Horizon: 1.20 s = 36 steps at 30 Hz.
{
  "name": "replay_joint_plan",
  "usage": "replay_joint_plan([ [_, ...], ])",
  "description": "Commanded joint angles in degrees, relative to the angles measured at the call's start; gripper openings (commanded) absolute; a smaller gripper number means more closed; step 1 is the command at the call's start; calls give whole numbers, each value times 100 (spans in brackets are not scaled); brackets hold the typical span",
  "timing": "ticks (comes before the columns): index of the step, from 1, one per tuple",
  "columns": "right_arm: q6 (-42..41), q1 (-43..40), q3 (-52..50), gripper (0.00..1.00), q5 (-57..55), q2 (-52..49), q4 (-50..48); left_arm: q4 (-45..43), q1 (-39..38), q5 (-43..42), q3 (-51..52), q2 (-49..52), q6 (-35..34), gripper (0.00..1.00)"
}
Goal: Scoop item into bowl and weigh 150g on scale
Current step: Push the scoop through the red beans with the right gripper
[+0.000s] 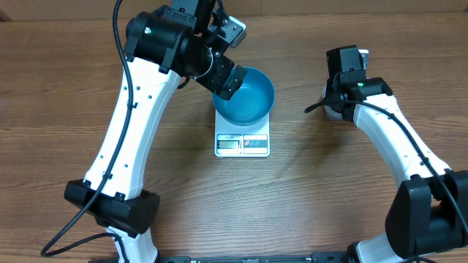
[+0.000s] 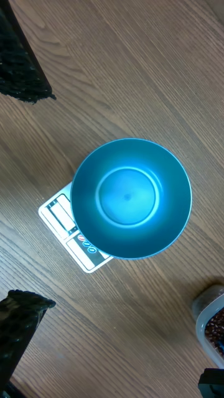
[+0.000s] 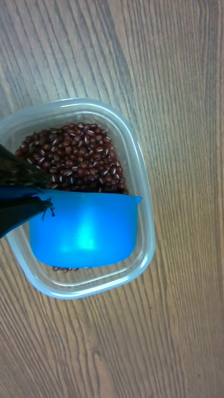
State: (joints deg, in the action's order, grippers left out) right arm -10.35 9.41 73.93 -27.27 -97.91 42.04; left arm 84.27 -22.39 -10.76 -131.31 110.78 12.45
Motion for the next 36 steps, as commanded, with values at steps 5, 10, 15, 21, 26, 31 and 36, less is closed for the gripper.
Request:
replay_joint_plan([
  [5, -289, -17, 103, 4, 428, -92, 13, 13, 26, -87, -116, -136, 105, 100],
  [10, -387, -17, 103, 4, 511, -92, -35, 13, 26, -87, -116, -136, 105, 100],
  [15, -581, -17, 103, 4, 511, -92, -37, 15, 26, -87, -116, -136, 105, 100],
  [21, -793, -227, 105, 4, 1023, -92, -83, 13, 26, -87, -116, -136, 107, 99],
  [26, -901, -560, 105, 4, 1558, -92, -103, 13, 26, -87, -116, -136, 105, 100],
  [31, -898, -807, 105, 4, 1967, -92, -101, 13, 26, -87, -116, -136, 105, 99],
  [36, -896, -907, 105, 4, 2120, -92, -90, 13, 26, -85, -116, -136, 107, 100],
])
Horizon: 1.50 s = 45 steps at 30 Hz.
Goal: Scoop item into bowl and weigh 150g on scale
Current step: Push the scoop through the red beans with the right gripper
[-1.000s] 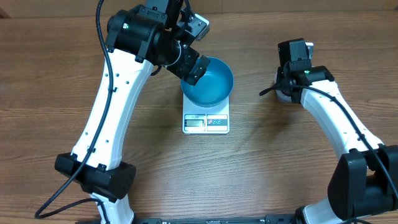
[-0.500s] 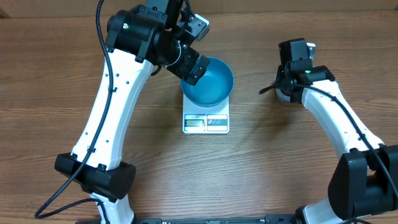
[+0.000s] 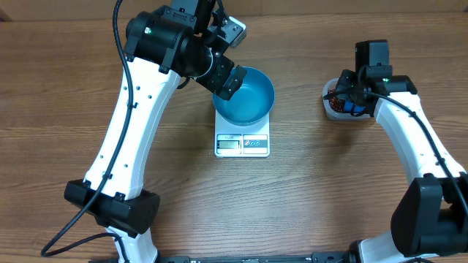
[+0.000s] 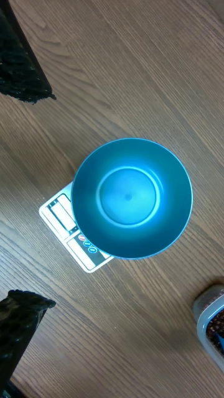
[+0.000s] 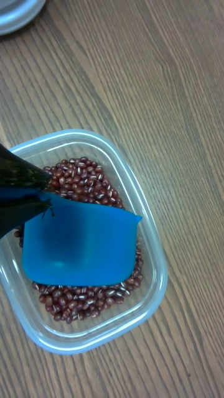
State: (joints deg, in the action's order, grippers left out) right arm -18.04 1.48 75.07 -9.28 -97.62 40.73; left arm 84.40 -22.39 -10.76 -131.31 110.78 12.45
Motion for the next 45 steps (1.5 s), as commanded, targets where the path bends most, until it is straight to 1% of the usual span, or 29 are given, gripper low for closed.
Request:
replay_joint_plan([
  [1, -125, -114, -9, 4, 341, -120, 50, -2, 26, -85, -116, -136, 107, 99],
  [18, -120, -140, -9, 4, 363, -118, 4, -2, 26, -85, -116, -136, 107, 99],
  [24, -52, -378, -9, 4, 723, -118, -15, 0, 26, -83, -116, -136, 107, 100],
  [32, 337, -772, -9, 4, 1447, -120, 31, -2, 26, -85, -116, -136, 107, 100],
  [45, 785, -1099, -9, 4, 1871, -120, 223, 0, 26, -85, -116, -136, 107, 99],
])
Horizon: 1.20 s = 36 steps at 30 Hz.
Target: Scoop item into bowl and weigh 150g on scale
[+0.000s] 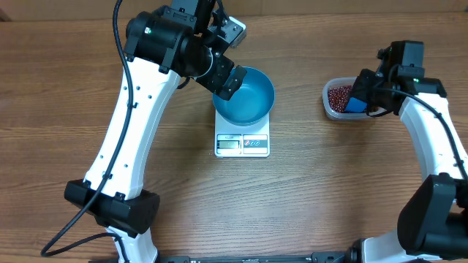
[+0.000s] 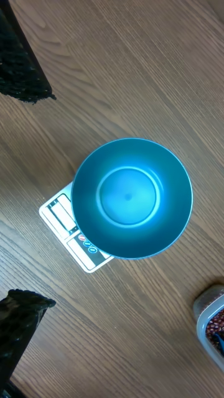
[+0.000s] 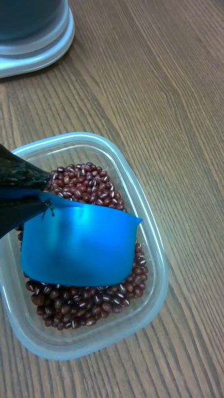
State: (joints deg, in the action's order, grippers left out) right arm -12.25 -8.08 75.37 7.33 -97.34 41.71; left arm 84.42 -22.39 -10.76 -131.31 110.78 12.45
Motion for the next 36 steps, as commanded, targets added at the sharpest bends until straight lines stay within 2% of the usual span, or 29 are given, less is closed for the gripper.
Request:
replay_joint_plan([
  [1, 236, -179, -39, 4, 299, -149, 129, -2, 26, -85, -116, -136, 107, 100],
  [10, 518, -455, -39, 4, 1043, -149, 179, -2, 26, -85, -116, -136, 105, 99],
  [36, 450, -455, -39, 4, 1340, -149, 310, 0, 26, -85, -116, -136, 107, 99],
])
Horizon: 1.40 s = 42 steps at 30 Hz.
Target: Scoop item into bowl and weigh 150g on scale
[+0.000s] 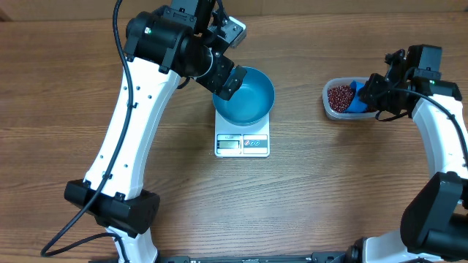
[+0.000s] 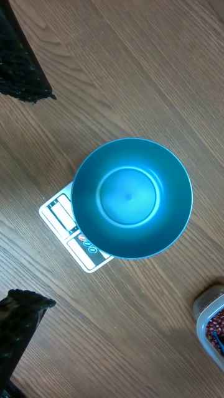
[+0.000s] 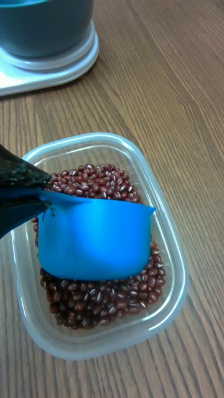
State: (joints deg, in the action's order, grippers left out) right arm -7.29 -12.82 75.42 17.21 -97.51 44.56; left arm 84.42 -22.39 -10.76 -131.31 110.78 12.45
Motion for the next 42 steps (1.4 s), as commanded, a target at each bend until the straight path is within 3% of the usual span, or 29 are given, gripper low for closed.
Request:
replay_joint_plan([
  [1, -61, 20, -44, 4, 354, -131, 17, 0, 26, -85, -116, -136, 107, 100],
  [9, -44, -52, -44, 4, 411, -131, 13, 0, 26, -85, -116, -136, 107, 100],
  [21, 573, -623, -44, 4, 1611, -131, 87, 0, 26, -87, -116, -136, 105, 99],
  [42, 564, -634, -46, 4, 1613, -131, 450, 63, 26, -87, -116, -136, 107, 100],
])
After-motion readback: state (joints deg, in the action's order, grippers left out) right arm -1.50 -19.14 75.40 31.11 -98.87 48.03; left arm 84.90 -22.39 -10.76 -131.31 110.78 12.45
